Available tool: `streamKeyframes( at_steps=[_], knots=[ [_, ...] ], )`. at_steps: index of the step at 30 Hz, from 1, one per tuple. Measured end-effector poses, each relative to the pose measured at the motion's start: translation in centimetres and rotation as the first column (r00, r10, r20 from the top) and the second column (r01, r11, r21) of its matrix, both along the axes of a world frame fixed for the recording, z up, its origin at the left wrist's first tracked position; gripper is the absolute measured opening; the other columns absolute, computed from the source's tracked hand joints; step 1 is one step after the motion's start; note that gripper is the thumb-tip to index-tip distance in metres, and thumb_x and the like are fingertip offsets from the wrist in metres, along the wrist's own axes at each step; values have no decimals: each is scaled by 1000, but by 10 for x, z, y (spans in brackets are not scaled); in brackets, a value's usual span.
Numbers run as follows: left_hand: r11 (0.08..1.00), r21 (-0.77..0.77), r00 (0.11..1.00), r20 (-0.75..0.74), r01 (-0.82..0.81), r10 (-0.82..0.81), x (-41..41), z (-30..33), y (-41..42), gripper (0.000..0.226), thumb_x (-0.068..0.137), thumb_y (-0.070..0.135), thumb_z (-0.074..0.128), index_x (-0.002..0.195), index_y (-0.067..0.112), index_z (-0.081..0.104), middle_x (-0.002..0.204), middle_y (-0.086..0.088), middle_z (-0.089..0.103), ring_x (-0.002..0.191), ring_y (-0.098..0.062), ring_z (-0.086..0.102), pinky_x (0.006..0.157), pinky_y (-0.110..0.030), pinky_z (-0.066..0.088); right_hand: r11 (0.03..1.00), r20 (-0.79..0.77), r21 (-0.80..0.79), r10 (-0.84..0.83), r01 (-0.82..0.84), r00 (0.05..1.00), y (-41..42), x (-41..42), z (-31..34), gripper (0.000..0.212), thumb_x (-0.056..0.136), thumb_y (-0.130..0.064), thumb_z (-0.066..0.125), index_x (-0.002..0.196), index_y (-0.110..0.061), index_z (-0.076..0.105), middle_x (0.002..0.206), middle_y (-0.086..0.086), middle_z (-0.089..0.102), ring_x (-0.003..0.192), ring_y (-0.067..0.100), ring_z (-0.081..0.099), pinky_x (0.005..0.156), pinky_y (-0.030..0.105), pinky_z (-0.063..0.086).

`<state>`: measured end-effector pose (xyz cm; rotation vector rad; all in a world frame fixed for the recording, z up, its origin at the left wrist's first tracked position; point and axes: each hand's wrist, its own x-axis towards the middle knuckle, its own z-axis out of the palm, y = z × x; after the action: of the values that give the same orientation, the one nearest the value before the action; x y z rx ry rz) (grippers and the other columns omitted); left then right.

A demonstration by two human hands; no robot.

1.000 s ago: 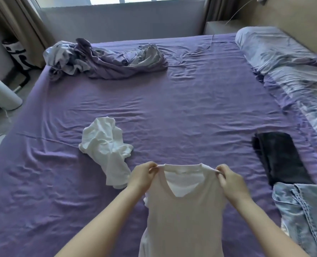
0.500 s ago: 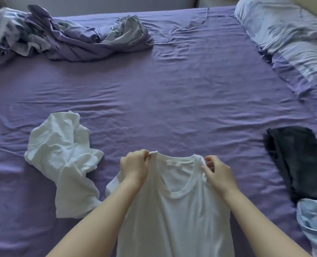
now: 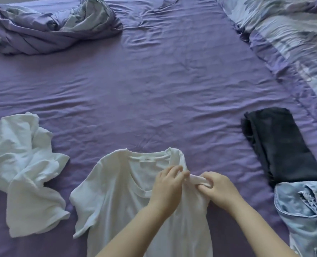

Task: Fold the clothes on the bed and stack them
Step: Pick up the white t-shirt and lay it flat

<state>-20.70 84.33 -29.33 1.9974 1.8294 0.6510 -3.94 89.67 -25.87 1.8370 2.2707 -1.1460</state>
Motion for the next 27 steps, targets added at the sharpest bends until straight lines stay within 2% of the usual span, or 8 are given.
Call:
streamKeyframes(
  at_steps=[2, 4, 8, 13, 17, 20, 24, 27],
  knots=[
    [992, -128, 999, -40, 8, -14, 4, 1, 7, 54, 79, 14, 41, 132, 23, 45, 131, 0, 55, 120, -21, 53, 95, -32, 46, 981, -85, 1, -191, 192, 978, 4, 14, 2, 16, 78, -28, 66, 71, -16, 57, 62, -4, 58, 65, 14, 52, 63, 31, 42],
    [936, -351, 994, -95, 15, -52, 7, 7, 14, 65, 92, 24, 41, 151, 23, 12, 157, 2, 19, 144, -18, 17, 116, -39, 20, 954, -133, 40, -291, 299, 947, 9, 26, 4, 21, 82, -27, 67, 71, -13, 56, 61, -1, 57, 64, 18, 51, 60, 27, 39],
    [846, -534, 952, -264, -9, -156, 19, 4, 20, 81, 81, 71, 13, 150, 32, -6, 158, 0, -17, 143, -24, -24, 113, -53, -12, 937, -75, 51, -343, 347, 936, 16, 36, 3, 21, 84, -30, 64, 75, -13, 56, 67, -1, 61, 74, 24, 54, 63, 34, 37],
    [836, -542, 898, -403, -80, -176, 21, -6, 36, 71, 90, 68, 14, 149, 35, -10, 154, 2, -28, 141, -24, -29, 110, -60, -12, 936, -57, -141, -333, 323, 941, 14, 40, 2, 29, 72, -30, 69, 67, -12, 48, 61, -6, 51, 62, 14, 46, 58, 31, 37],
    [835, -542, 876, -442, -90, -192, 20, -7, 40, 66, 94, 62, 15, 148, 36, -13, 154, 3, -30, 140, -23, -30, 110, -61, -12, 927, -161, -303, -281, 223, 946, 6, 53, 5, 32, 72, -12, 62, 100, -26, 55, 95, -10, 62, 85, 8, 56, 66, 17, 43],
    [856, -498, 873, -470, -139, -132, 32, -1, 37, 62, 98, 52, 18, 151, 30, -7, 156, -2, -23, 142, -28, -24, 110, -63, -9, 943, -81, -137, -316, 303, 945, 2, 60, -2, 48, 79, -9, 57, 124, -26, 51, 104, -1, 63, 96, 19, 56, 72, 23, 41],
    [959, -269, 918, -395, -91, -24, 68, -2, -3, 58, 90, 52, 31, 139, 24, 46, 149, -9, 37, 139, -33, 26, 104, -60, 24, 868, -166, -57, -496, 494, 852, 1, 52, -2, 52, 81, -17, 67, 129, -18, 49, 93, 2, 61, 90, 22, 54, 73, 27, 35],
    [942, -332, 919, -383, -45, -91, 89, -9, -36, 68, 81, 67, 36, 134, 27, 51, 144, -9, 45, 135, -33, 29, 98, -61, 21, 879, -220, -160, -475, 449, 852, -10, 46, -2, 71, 75, -24, 76, 137, -23, 39, 116, 4, 56, 107, 21, 52, 80, 22, 33]
  ],
)
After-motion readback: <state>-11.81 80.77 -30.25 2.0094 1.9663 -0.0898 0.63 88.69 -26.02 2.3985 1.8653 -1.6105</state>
